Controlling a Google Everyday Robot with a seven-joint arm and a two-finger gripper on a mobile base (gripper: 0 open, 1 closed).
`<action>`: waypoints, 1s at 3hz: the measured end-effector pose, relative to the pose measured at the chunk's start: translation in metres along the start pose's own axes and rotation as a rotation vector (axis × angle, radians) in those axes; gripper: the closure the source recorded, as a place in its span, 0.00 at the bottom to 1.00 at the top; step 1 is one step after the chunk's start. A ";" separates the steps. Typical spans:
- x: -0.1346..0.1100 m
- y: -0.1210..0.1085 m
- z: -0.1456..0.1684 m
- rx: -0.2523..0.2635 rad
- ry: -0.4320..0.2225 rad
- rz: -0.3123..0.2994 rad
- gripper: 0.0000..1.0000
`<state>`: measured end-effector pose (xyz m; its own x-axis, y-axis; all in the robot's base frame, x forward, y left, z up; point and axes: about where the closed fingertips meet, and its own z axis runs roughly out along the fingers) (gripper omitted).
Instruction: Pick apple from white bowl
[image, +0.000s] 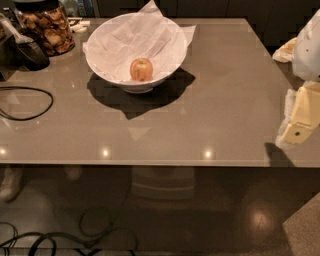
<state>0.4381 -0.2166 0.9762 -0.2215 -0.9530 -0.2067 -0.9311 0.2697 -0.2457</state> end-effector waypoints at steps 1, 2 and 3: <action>0.000 0.000 0.000 0.000 0.000 0.000 0.00; -0.024 -0.021 -0.005 -0.010 0.003 -0.027 0.00; -0.069 -0.060 -0.009 -0.005 0.009 -0.081 0.00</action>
Offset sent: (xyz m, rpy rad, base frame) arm 0.0915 0.0645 0.0555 -0.0406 0.0592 0.1075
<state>0.5062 -0.1685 1.0137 -0.1478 -0.9728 -0.1781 -0.9475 0.1909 -0.2564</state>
